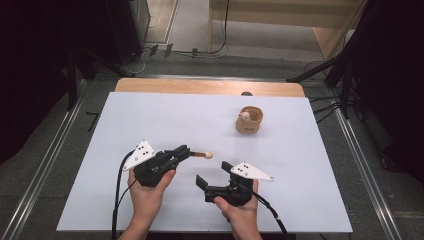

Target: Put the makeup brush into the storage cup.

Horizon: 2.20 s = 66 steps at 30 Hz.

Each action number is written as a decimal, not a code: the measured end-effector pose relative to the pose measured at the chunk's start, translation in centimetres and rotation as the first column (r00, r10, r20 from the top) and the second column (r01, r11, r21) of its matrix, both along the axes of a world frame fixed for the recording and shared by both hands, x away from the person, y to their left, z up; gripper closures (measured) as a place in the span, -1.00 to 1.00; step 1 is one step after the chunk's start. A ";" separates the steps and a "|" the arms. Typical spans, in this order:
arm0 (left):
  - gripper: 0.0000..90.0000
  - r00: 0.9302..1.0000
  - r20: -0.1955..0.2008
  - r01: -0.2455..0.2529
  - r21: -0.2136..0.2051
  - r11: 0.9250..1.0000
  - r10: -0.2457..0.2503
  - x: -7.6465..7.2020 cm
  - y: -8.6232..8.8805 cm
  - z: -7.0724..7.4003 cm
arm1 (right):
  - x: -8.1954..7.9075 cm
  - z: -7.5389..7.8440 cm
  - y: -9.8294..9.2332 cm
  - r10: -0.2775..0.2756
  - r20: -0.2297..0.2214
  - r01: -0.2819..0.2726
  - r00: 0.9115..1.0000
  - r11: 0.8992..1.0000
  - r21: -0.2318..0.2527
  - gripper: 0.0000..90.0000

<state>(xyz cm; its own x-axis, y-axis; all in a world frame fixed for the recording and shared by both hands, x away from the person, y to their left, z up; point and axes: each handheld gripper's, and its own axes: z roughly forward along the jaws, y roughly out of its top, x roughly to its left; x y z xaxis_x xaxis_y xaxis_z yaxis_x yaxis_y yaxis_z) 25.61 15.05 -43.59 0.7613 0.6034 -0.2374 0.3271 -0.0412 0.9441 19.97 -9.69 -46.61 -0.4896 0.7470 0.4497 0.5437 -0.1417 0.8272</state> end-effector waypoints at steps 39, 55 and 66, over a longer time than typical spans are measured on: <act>0.79 0.990 0.117 -0.072 -0.094 0.993 0.083 3.6 -4.7 0.7 | 8.0 0.8 -2.3 -0.070 -0.474 0.383 0.878 0.697 0.606 -0.83; 0.79 0.981 0.179 -0.058 -0.068 0.996 0.069 2.4 -5.4 0.4 | 8.0 1.0 -1.5 -0.056 -0.602 0.508 0.796 0.602 0.616 -0.10; 0.48 0.987 0.158 0.002 -0.036 0.999 0.004 2.4 -5.4 -0.6 | 7.9 0.5 -2.1 -0.021 -0.553 0.484 0.833 0.511 0.710 0.75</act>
